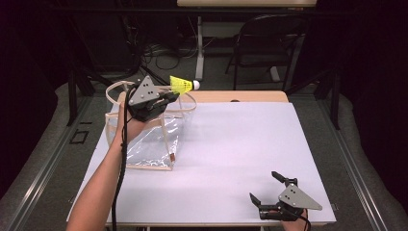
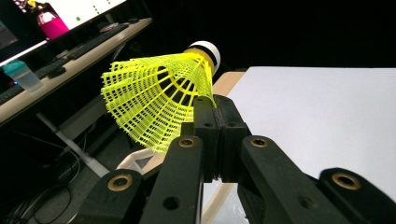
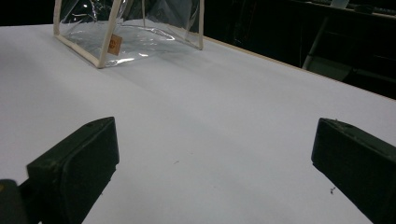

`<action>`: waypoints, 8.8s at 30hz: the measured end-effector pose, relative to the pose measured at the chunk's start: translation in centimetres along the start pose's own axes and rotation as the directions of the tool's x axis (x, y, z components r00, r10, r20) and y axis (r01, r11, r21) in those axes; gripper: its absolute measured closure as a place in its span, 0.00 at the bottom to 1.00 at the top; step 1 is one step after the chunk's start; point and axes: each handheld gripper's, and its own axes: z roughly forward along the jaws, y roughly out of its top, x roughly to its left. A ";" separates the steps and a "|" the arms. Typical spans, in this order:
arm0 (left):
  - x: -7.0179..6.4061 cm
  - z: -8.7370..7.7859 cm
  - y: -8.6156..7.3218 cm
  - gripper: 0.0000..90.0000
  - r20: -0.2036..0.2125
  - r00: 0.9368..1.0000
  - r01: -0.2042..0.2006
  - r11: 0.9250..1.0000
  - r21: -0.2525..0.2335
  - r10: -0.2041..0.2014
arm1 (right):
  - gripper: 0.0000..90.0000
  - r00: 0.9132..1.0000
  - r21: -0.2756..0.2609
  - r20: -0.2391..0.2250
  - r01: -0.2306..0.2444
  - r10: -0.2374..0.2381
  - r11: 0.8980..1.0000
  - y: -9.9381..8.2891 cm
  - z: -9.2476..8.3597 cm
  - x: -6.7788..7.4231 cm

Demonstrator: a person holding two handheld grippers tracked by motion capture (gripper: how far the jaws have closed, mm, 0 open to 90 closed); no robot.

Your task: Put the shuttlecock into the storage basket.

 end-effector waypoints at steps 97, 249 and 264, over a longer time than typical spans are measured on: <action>4.1 -4.5 -5.1 0.99 -0.183 0.974 0.142 0.989 0.051 -0.131 | 0.00 1.000 0.007 0.002 0.000 0.000 1.000 0.0 0.4 -0.2; 1.8 -4.7 -8.5 0.00 -0.185 0.953 0.257 0.963 0.082 -0.239 | 0.00 1.000 0.022 -0.010 -0.006 0.006 1.000 -0.2 0.6 -0.2; -1.5 -5.5 -9.5 0.00 -0.155 0.963 0.232 0.971 0.053 -0.222 | 0.00 1.000 0.029 -0.021 -0.002 0.002 1.000 -0.2 0.8 -0.1</action>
